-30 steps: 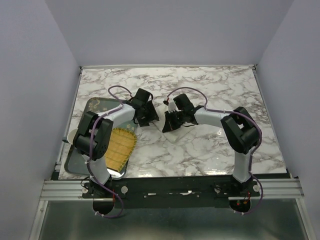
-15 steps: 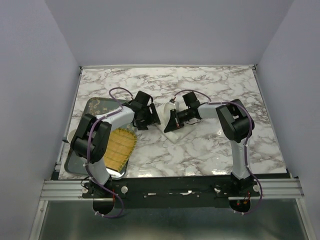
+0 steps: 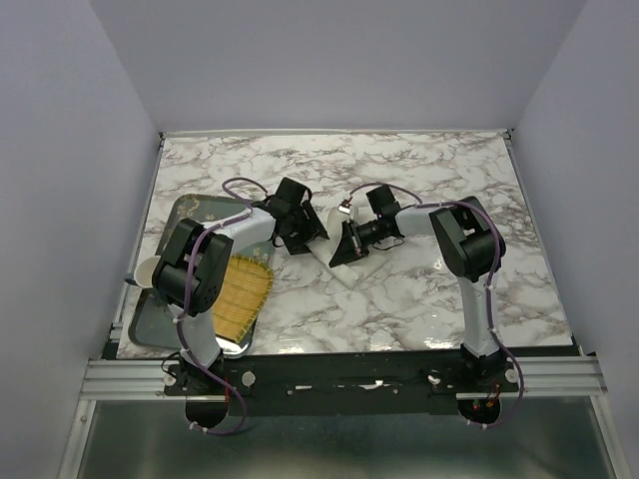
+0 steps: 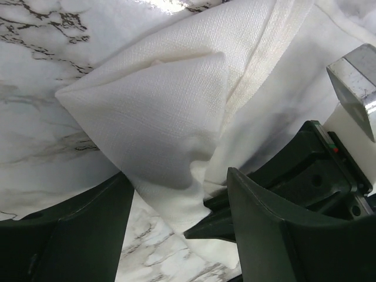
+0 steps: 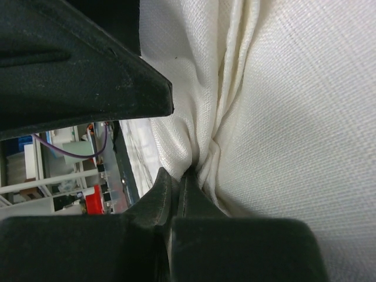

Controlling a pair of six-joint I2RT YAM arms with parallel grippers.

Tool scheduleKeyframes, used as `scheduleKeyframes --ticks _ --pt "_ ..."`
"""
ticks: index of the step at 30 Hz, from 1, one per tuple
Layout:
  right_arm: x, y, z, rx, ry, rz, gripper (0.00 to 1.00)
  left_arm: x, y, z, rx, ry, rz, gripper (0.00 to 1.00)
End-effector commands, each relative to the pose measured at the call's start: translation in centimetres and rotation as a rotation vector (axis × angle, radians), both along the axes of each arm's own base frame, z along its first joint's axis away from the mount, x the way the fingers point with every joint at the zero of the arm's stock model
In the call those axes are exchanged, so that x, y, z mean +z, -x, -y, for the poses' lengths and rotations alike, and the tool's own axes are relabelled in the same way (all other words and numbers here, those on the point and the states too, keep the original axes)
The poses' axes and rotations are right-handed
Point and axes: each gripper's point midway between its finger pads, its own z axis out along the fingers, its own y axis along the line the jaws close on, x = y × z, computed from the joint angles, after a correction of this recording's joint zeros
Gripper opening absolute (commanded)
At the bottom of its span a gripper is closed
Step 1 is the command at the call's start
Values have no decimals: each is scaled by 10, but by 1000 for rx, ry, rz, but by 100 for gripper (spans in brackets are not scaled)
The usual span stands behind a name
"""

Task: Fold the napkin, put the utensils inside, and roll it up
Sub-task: Roll the napkin with the utensil

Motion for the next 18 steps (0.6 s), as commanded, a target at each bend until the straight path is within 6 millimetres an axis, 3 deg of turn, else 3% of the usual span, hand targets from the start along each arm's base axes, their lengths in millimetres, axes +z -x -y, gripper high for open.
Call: scheduleKeyframes --ticks 1,6,7,9,12,13,16,18 --pt "-40 12 16 -34 141 -87 1 -48 27 -17 144 -77 -195 72" --pt "-41 13 17 -23 144 -67 0 -65 24 -24 168 -128 -211 62" --pt "-41 12 18 -23 147 -62 1 -67 22 -24 166 -139 -205 53" --pt "-41 12 19 -13 155 -43 1 -73 21 -31 161 -181 -201 47" --pt "-41 7 23 -10 187 -3 1 -83 25 -39 136 -239 -211 31" --pt "-41 6 24 -9 201 7 1 -85 27 -41 128 -249 -217 19" --pt "-40 2 26 1 224 37 1 -90 32 -44 119 -264 -235 0" --pt "-40 -1 28 -2 245 54 2 -89 33 -43 100 -269 -233 0"
